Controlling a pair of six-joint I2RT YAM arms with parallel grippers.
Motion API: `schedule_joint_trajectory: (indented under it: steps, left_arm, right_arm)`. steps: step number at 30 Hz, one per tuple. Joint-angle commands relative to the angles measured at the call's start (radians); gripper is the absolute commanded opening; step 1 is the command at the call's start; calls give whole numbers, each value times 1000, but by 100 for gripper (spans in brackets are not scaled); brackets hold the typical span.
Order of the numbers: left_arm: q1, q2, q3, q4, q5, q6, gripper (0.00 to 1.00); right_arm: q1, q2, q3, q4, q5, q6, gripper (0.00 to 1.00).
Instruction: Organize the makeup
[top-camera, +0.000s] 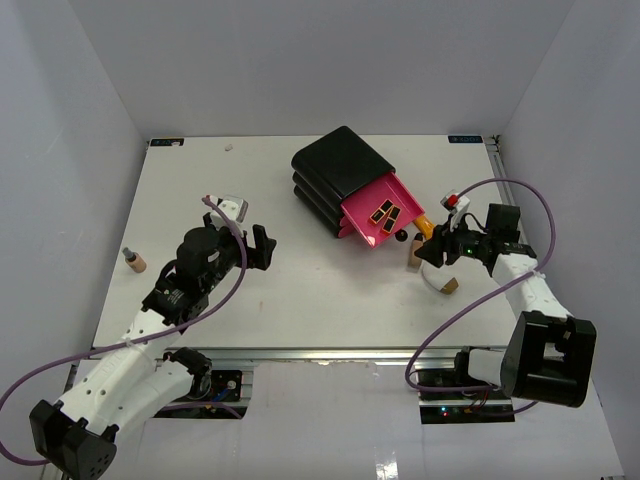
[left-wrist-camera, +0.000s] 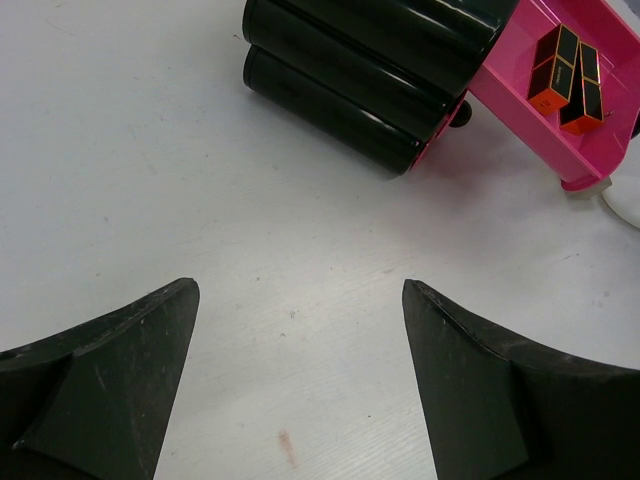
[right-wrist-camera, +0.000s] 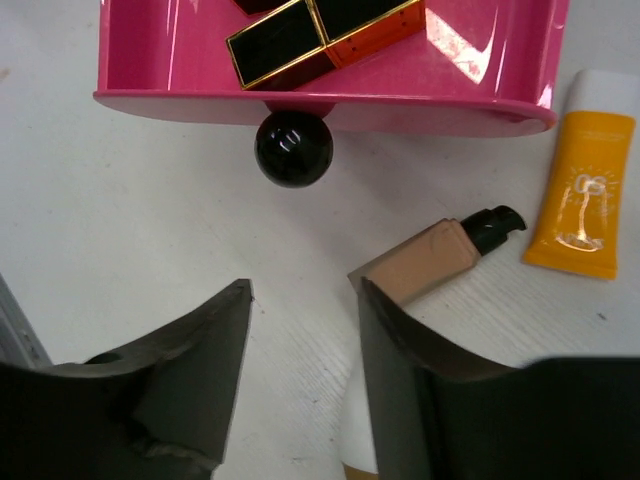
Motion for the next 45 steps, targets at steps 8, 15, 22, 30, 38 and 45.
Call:
schedule_joint_trajectory:
  steps: [8, 15, 22, 30, 38, 45]
  left_arm:
    - [2, 14, -13, 15, 4, 14, 94]
    - [2, 25, -11, 12, -2, 20, 94]
    - [2, 29, -12, 10, -8, 24, 95]
    - [5, 37, -9, 7, -24, 33, 95]
    - [13, 31, -8, 5, -29, 36, 96]
    - [15, 32, -8, 4, -17, 35, 96]
  right_arm:
    - [86, 105, 37, 131, 159, 133, 15]
    - [117, 187, -1, 343, 202, 498, 13]
    - [117, 281, -43, 444, 142, 724, 14]
    - [123, 307, -54, 582, 41, 878, 15]
    - [123, 292, -24, 695, 10, 1045, 16]
    - [165, 268, 72, 688, 49, 1081, 17]
